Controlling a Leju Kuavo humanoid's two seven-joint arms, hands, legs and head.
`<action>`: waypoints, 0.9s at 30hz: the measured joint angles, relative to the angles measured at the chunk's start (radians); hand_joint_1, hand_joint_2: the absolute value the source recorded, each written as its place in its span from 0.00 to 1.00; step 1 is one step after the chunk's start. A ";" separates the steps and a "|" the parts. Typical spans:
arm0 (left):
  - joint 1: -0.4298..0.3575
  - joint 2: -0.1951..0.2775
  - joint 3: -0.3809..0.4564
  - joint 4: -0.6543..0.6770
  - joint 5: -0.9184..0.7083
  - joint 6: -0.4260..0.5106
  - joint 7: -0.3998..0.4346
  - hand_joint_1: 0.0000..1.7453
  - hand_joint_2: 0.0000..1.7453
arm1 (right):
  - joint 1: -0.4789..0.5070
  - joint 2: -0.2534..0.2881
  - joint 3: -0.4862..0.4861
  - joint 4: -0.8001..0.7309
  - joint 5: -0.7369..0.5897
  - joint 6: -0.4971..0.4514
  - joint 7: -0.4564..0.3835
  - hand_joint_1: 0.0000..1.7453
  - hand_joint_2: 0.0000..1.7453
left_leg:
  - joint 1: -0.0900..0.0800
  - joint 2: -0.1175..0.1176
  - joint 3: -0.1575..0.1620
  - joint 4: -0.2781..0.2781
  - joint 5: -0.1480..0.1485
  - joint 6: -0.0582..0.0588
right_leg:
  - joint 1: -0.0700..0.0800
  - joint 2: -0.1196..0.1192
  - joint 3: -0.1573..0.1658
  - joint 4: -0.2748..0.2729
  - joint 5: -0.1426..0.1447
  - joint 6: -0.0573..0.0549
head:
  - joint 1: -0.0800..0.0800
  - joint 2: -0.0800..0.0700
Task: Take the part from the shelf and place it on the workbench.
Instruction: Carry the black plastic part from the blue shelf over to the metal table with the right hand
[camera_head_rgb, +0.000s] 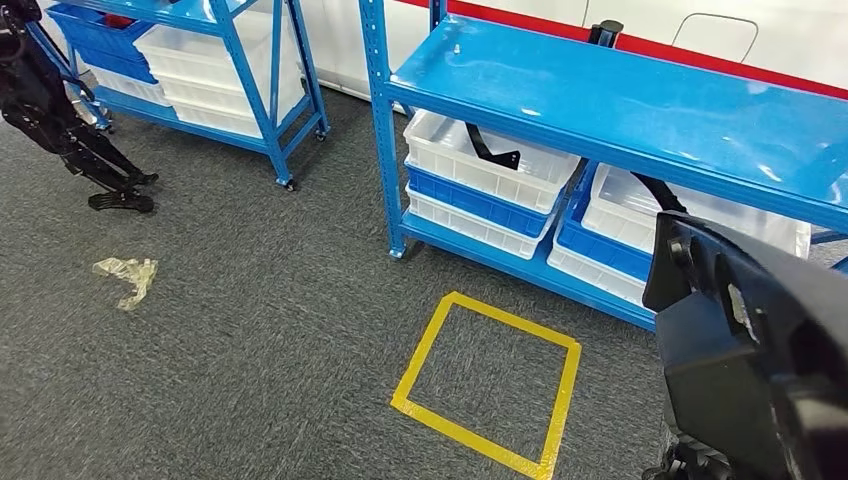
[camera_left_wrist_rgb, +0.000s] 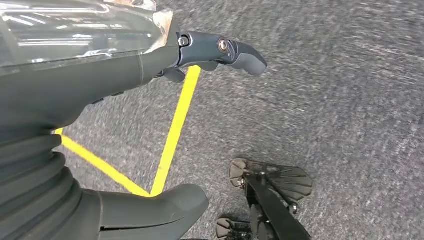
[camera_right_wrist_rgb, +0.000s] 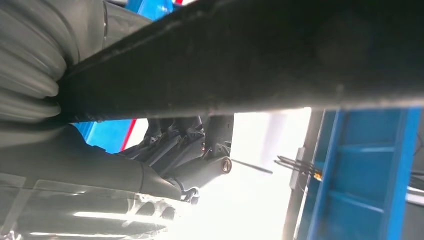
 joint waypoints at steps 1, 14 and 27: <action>0.002 -0.001 0.000 0.002 0.001 0.003 0.002 0.00 1.00 | -0.002 0.000 0.000 0.002 -0.010 0.005 -0.004 1.00 1.00 | 0.001 -0.010 -0.005 -0.001 0.004 -0.008 | 0.003 -0.008 0.000 0.001 0.002 -0.008 | -0.001 0.000; 0.002 -0.016 0.002 0.008 0.039 0.047 -0.003 0.00 1.00 | -0.051 -0.011 0.010 0.078 -0.103 0.060 -0.042 1.00 1.00 | 0.002 0.172 0.014 0.031 -0.035 -0.024 | 0.014 -0.171 -0.001 -0.001 0.014 -0.043 | -0.012 0.000; 0.005 -0.016 0.003 0.008 0.036 0.064 -0.019 0.00 1.00 | -0.079 -0.045 0.022 0.152 -0.150 0.012 -0.069 1.00 1.00 | 0.001 0.026 0.008 -0.011 0.005 0.020 | 0.005 -0.053 -0.082 0.164 -0.044 0.007 | 0.001 0.000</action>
